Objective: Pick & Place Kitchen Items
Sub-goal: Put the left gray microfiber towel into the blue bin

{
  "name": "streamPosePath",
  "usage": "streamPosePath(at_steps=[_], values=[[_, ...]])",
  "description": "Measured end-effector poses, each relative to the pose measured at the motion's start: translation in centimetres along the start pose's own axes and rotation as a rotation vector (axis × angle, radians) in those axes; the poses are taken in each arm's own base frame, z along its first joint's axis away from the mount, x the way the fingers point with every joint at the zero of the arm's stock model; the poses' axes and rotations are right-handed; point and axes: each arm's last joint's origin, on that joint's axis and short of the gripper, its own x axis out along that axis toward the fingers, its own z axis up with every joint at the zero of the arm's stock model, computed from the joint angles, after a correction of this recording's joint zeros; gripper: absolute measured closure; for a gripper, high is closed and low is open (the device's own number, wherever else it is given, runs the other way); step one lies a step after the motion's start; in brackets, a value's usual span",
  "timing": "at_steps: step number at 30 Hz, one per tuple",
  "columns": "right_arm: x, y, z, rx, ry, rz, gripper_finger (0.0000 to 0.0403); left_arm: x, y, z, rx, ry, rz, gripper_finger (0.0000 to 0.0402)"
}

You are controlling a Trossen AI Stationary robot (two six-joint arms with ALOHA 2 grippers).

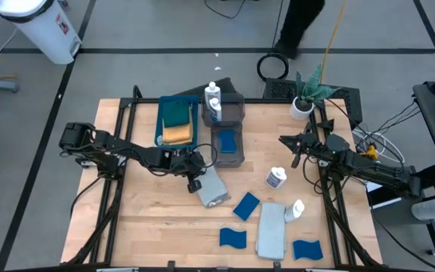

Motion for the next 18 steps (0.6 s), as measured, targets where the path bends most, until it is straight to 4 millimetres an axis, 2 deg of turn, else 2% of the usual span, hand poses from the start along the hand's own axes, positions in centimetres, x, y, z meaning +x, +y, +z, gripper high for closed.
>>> streamPosePath(at_steps=[5,9,18], values=[[0.00,0.00,0.00,0.000,0.000,0.000,0.0383,0.00,0.06,0.00,-0.063,-0.005,0.015,0.0385],[0.00,0.00,0.00,0.000,0.000,0.000,0.0383,-0.02,-0.12,-0.06,-0.041,-0.001,0.006,0.0385],[0.00,0.00,0.00,0.000,0.000,0.000,0.0383,-0.06,-0.78,-0.35,0.047,0.068,-0.190,0.0385]])
